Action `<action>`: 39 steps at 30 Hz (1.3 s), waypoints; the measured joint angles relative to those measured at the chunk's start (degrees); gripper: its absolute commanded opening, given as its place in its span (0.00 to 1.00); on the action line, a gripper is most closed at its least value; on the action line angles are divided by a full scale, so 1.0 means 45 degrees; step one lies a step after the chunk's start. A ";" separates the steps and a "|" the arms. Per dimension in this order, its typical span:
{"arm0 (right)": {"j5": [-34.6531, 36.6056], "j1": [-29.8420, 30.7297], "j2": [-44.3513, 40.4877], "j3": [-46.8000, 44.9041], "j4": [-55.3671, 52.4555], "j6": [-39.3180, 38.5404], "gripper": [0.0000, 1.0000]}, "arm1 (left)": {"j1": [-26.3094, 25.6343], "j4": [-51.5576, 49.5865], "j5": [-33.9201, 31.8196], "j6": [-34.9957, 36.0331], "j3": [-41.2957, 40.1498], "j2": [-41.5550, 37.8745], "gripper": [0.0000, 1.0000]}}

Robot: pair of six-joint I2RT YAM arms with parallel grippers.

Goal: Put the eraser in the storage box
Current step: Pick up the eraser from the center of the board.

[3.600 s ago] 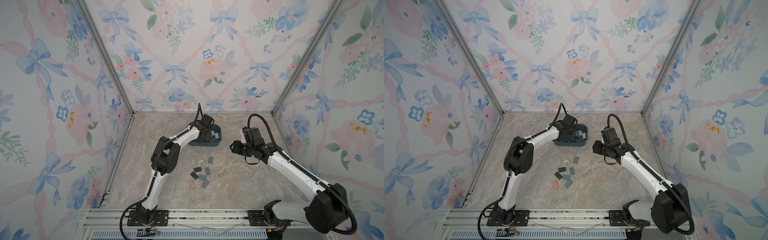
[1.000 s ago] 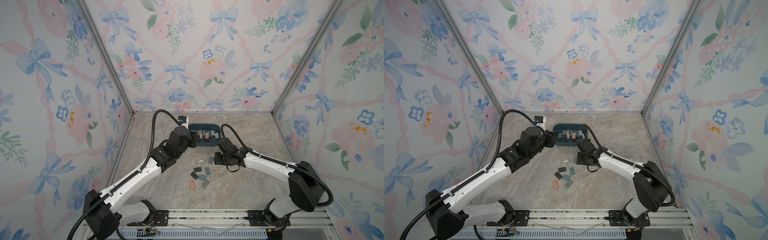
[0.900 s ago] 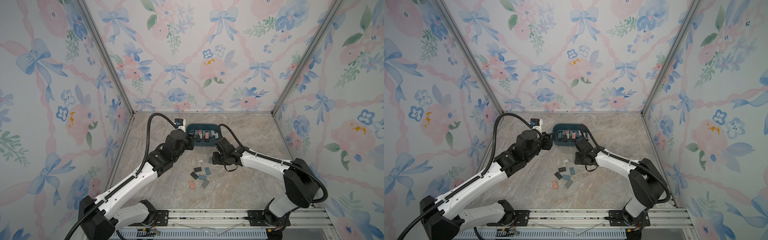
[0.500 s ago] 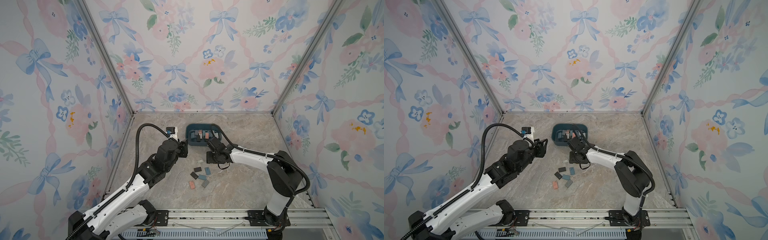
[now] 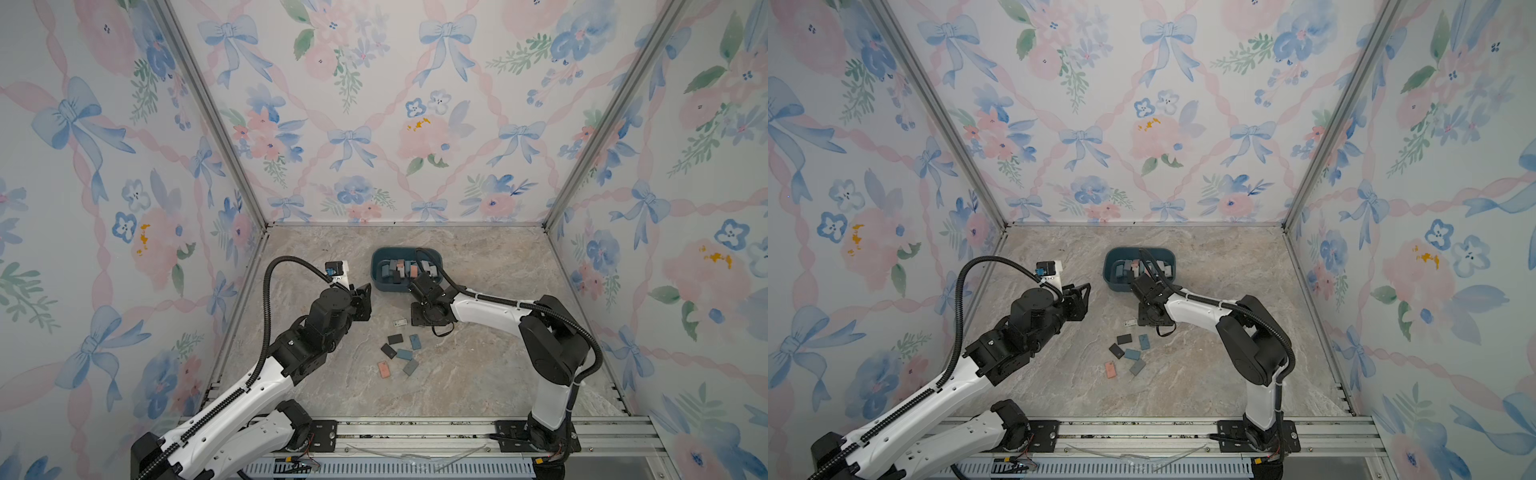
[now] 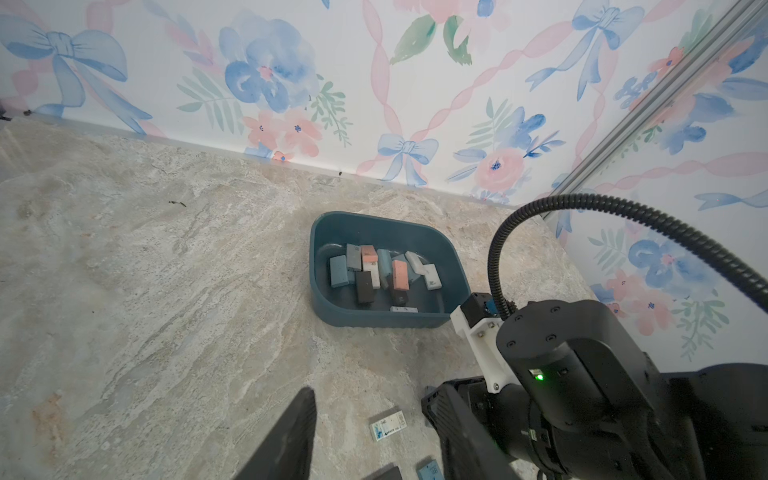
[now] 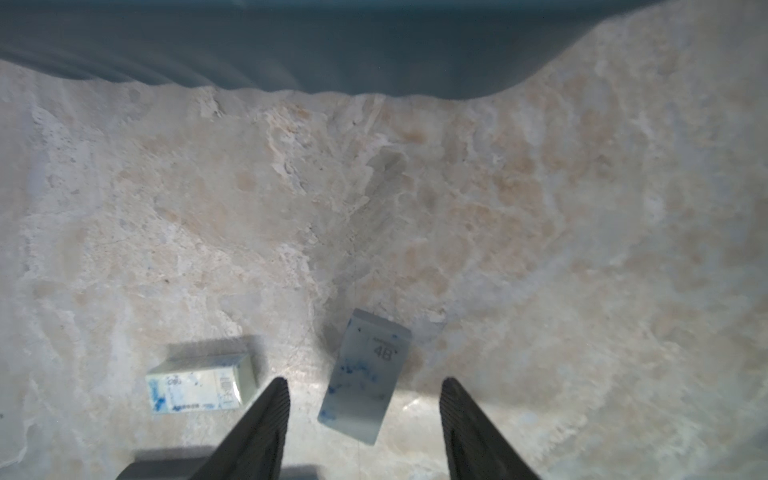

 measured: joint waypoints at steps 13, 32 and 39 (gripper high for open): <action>0.0092 0.0000 0.0709 0.0408 -0.0039 -0.0092 0.55 | 0.0024 0.0039 0.0024 -0.0389 -0.0403 -0.0010 0.49; 0.0155 0.0000 0.0719 0.0398 -0.0097 0.0010 0.32 | 0.0049 -0.0034 0.0058 -0.0583 -0.0670 0.0073 0.48; 0.0146 -0.0005 0.0617 0.0277 -0.0063 0.0049 0.26 | 0.0049 -0.0024 0.0102 -0.0597 -0.0670 0.0185 0.49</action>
